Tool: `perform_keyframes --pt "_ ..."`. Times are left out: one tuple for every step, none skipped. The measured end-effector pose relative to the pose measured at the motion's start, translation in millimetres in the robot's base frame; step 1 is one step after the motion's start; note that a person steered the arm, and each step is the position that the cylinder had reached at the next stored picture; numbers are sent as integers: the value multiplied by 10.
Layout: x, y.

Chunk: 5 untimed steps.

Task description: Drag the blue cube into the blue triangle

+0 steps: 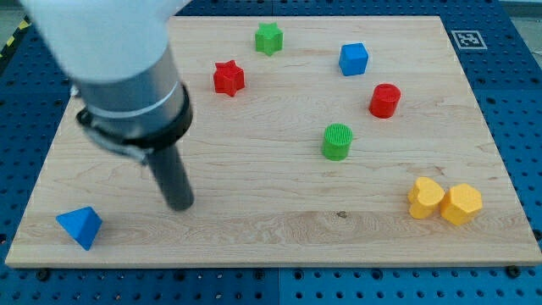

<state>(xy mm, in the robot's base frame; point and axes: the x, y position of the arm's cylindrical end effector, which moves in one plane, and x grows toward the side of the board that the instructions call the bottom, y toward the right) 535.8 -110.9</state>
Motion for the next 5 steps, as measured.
perform_keyframes --pt "-571 115" --pt "-1028 273" --pt "-1162 643" --pt "-1162 1093" --pt "-1162 1545"
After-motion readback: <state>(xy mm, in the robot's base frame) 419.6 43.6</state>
